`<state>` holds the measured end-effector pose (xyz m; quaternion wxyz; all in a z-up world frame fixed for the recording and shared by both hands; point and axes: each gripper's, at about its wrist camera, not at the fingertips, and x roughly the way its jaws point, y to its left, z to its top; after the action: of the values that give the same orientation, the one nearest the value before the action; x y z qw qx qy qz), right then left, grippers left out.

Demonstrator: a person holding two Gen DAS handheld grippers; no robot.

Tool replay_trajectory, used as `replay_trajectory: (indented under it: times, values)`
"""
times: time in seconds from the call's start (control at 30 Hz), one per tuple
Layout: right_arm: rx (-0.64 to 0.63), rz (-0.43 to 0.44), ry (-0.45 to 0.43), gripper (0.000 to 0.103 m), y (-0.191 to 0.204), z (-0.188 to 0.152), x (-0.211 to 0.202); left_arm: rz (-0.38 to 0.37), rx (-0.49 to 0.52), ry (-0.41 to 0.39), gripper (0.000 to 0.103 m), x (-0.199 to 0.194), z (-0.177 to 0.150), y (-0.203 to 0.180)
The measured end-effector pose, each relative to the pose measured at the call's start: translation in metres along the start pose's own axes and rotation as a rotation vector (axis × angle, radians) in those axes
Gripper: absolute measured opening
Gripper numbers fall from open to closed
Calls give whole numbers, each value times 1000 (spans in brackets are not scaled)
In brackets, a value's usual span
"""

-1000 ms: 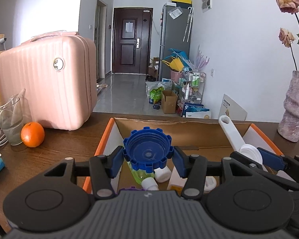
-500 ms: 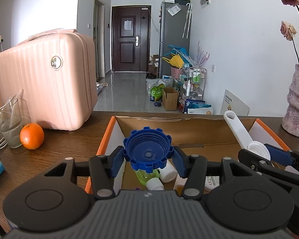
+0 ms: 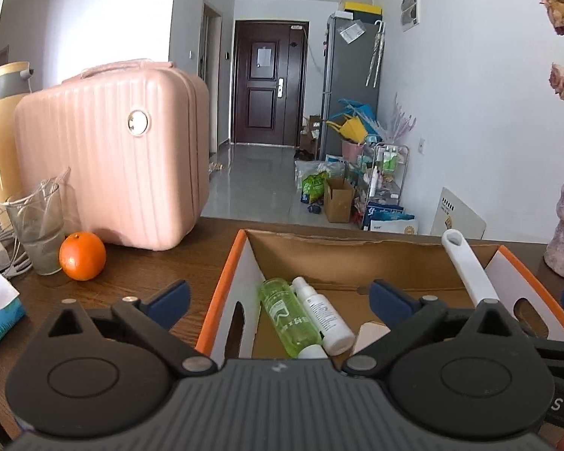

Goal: Organize rigid objects

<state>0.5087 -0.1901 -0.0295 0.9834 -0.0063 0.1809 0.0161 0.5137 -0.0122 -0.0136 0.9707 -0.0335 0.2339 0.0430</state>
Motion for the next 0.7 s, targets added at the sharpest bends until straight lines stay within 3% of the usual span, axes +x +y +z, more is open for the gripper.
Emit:
replay_trajectory:
  times: [0.4, 0.7]
  values:
    - [1, 5, 1, 103, 0, 1, -1, 0, 2, 2, 103, 0, 1, 2]
    - [-23, 13, -23, 103, 3, 3, -24, -16, 30, -10, 103, -28, 2, 4]
